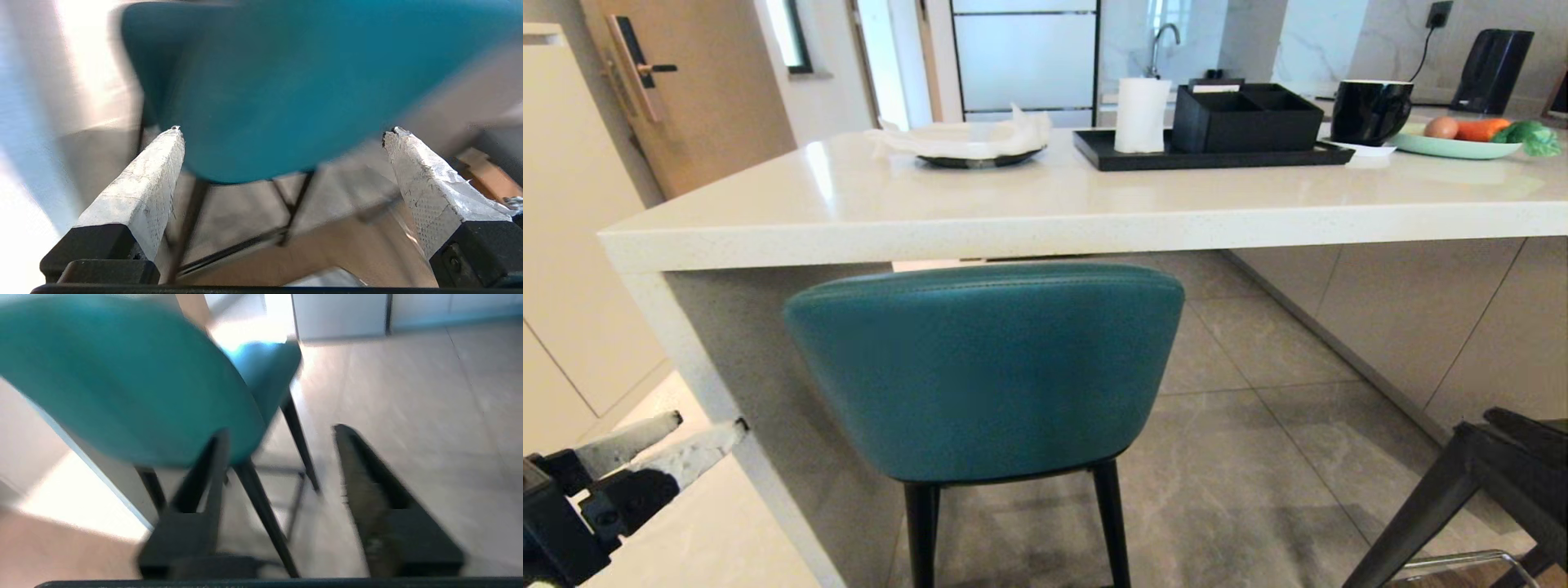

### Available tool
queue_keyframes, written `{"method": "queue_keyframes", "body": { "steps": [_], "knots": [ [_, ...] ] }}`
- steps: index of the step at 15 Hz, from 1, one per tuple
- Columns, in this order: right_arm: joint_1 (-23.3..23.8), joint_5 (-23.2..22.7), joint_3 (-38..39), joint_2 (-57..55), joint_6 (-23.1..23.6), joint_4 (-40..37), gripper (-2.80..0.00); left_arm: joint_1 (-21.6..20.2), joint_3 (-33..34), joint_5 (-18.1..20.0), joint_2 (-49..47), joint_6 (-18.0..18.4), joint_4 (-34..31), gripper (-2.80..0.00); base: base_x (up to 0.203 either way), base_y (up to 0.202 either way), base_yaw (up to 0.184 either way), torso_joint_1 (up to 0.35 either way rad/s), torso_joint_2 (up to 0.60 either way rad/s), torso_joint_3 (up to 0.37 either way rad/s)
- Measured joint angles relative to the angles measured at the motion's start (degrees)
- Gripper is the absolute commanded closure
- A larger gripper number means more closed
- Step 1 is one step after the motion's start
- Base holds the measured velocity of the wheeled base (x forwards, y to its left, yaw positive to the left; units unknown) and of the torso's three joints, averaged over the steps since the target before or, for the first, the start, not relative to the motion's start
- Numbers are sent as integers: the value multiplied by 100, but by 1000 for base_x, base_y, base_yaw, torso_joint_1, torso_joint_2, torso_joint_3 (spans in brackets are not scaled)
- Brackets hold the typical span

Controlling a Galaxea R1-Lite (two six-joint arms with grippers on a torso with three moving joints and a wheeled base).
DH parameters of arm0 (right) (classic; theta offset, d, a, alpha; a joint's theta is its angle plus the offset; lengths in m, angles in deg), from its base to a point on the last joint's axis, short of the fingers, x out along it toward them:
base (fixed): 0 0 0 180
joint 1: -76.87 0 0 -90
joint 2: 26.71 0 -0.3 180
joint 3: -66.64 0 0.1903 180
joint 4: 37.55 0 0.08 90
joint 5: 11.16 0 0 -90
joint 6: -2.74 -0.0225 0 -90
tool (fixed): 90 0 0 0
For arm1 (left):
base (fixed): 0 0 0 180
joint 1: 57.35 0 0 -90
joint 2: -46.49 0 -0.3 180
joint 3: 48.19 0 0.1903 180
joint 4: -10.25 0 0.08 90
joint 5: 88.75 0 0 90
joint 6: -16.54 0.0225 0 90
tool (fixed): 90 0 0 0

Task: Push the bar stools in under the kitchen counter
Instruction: Pull the blue chair out from under the dining table

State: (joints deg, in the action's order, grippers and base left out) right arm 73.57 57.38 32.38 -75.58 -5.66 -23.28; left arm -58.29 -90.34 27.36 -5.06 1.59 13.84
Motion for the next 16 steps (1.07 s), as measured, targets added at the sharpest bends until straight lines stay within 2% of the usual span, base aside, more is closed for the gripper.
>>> {"method": "queue_keyframes", "body": {
  "steps": [3, 6, 9, 15, 16],
  "knots": [
    [0, -43, 236, 116, 232, -242, 0, -260, 106, -26, -176, -27, 60, -280, 0, 0, 0, 0, 0, 0],
    [4, -38, 287, 119, 232, -247, 0, -264, 182, 224, -126, -240, 58, -280, 0, 0, 0, 0, 0, 0],
    [4, -42, 330, 9, 235, -249, 0, -271, 49, 283, -154, -654, 38, -280, 0, 0, 0, 0, 0, 0],
    [15, -27, 130, -707, 294, 147, 0, -369, 193, 270, -485, -434, 74, -280, 0, 0, 0, 0, 0, 0],
    [22, 46, 109, -891, 325, 330, 0, -369, 177, 286, -515, -451, 68, 0, 0, 0, 0, 0, 0, 0]
  ]
}}
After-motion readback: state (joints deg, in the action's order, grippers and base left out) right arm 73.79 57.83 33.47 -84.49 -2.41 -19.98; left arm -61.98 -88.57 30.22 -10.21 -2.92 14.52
